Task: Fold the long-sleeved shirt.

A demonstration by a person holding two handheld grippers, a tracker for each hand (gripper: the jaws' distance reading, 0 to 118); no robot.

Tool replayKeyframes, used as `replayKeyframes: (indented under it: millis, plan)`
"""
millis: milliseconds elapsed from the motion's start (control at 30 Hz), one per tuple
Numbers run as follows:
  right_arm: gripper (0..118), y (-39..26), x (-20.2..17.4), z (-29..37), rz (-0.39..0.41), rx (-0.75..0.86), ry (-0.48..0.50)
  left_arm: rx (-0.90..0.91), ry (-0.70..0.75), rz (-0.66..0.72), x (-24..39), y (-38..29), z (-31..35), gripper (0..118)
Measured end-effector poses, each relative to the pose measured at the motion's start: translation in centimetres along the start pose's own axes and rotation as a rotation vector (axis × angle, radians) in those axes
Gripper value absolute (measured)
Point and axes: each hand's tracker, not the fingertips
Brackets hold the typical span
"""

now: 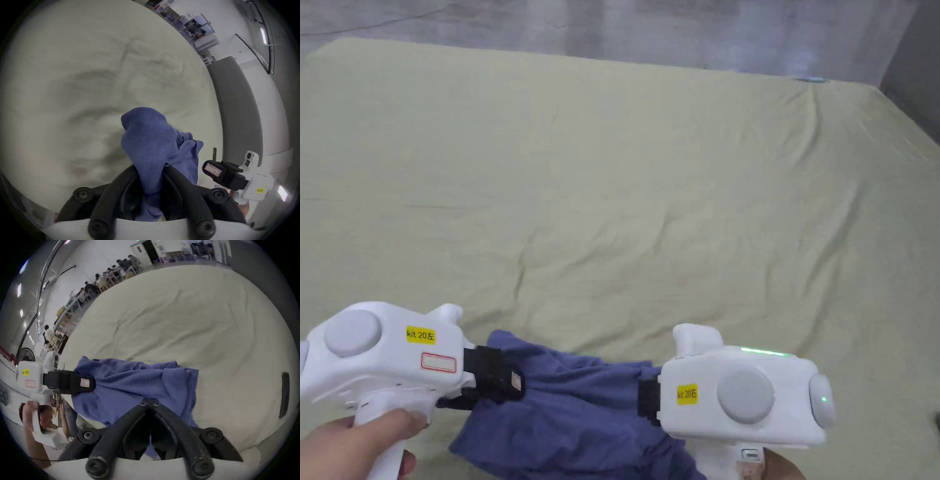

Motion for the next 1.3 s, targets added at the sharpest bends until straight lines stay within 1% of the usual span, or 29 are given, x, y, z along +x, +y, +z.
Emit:
replayKeyframes:
  millis: [67, 100, 167, 200, 267, 300, 333, 400, 433, 533, 567, 633, 667, 767, 800, 833, 867, 900, 933, 1000, 1100, 1133, 1167, 1200, 1233, 1267, 1300]
  plan:
    - [0, 0.2, -2.7, -0.7, 0.017, 0.006, 0.02, 0.019, 0.05, 0.0, -2.0, 0.9, 2.5, 5]
    - [0, 0.2, -4.3, -1.3, 0.013, 0.008, 0.041, 0.022, 0.085, 0.0, -3.2, 1.2, 3.9, 5]
    - [0, 0.1, -7.7, -2.5, -0.022, -0.014, 0.119, 0.025, 0.169, 0.001, -6.0, 2.0, 6.3, 5]
    - [0, 0.1, -9.0, -3.0, -0.021, -0.02, 0.143, 0.036, 0.212, 0.011, -7.3, 2.3, 7.3, 5]
    - [0, -0.1, -12.6, -4.0, 0.032, -0.023, 0.155, 0.07, 0.313, 0.027, -10.4, 2.9, 9.6, 5]
    - [0, -0.2, -14.3, -4.4, 0.061, -0.021, 0.156, 0.068, 0.331, 0.055, -12.2, 3.2, 10.6, 5]
    - [0, -0.3, -16.1, -4.8, 0.083, -0.024, 0.162, 0.069, 0.32, 0.097, -14.4, 3.5, 11.5, 5]
    - [0, -0.6, -18.6, -5.3, 0.091, -0.036, 0.204, 0.062, 0.331, 0.129, -17.4, 3.9, 12.9, 5]
    - [0, -0.8, -19.7, -5.5, 0.102, -0.048, 0.225, 0.073, 0.389, 0.118, -18.8, 4.1, 13.7, 5]
    - [0, -1.6, -22.3, -5.4, 0.156, -0.061, 0.269, 0.051, 0.499, 0.114, -21.7, 4.9, 14.9, 5]
    - [0, -1.9, -22.7, -5.4, 0.169, -0.069, 0.278, 0.048, 0.5, 0.111, -22.3, 5.0, 15.0, 5]
    - [0, -2.3, -23.3, -5.5, 0.184, -0.081, 0.289, 0.021, 0.553, 0.101, -23.0, 5.4, 14.9, 5]
    - [0, -2.4, -23.4, -5.5, 0.188, -0.082, 0.292, 0.005, 0.541, 0.125, -23.2, 5.3, 14.6, 5]
    - [0, -2.4, -23.6, -5.4, 0.206, -0.082, 0.307, 0.012, 0.547, 0.118, -22.6, 5.1, 13.7, 5]
    - [0, -2.3, -23.6, -5.3, 0.206, -0.079, 0.307, 0.04, 0.581, 0.096, -22.2, 5.0, 13.6, 12]
    - [0, -2.2, -23.5, -5.1, 0.207, -0.076, 0.307, 0.079, 0.638, 0.071, -21.3, 4.7, 13.6, 34]
    - [0, -2.2, -23.3, -5.0, 0.21, -0.073, 0.306, 0.103, 0.671, 0.041, -20.6, 4.6, 13.6, 70]
    - [0, -2.1, -23.2, -4.8, 0.212, -0.069, 0.307, 0.115, 0.67, 0.014, -20.1, 4.7, 14.0, 109]
    - [0, -1.9, -22.9, -4.5, 0.213, -0.065, 0.308, 0.161, 0.657, -0.001, -19.1, 4.5, 14.6, 118]
    - [0, -1.5, -22.1, -3.4, 0.209, -0.047, 0.31, 0.255, 0.653, -0.002, -16.7, 4.5, 16.2, 117]
    - [0, -0.5, -20.1, -0.9, 0.201, 0.004, 0.314, 0.379, 0.528, -0.017, -12.3, 4.9, 18.9, 117]
    - [0, 0.0, -19.3, 0.3, 0.23, 0.036, 0.311, 0.423, 0.478, -0.027, -10.3, 5.1, 19.6, 117]
    - [0, 0.6, -18.5, 1.5, 0.256, 0.065, 0.307, 0.438, 0.442, -0.032, -8.6, 5.3, 20.2, 117]
    - [0, 1.3, -17.3, 3.1, 0.266, 0.11, 0.296, 0.438, 0.382, -0.047, -6.2, 5.4, 20.7, 106]
    - [0, 2.2, -15.9, 4.9, 0.26, 0.16, 0.282, 0.439, 0.334, -0.084, -3.4, 5.3, 21.1, 77]
    - [0, 3.0, -14.3, 6.9, 0.252, 0.209, 0.265, 0.477, 0.317, -0.169, -0.4, 5.1, 21.4, 31]
    - [0, 3.8, -12.9, 8.7, 0.246, 0.258, 0.246, 0.509, 0.337, -0.241, 2.2, 5.0, 21.5, 0]
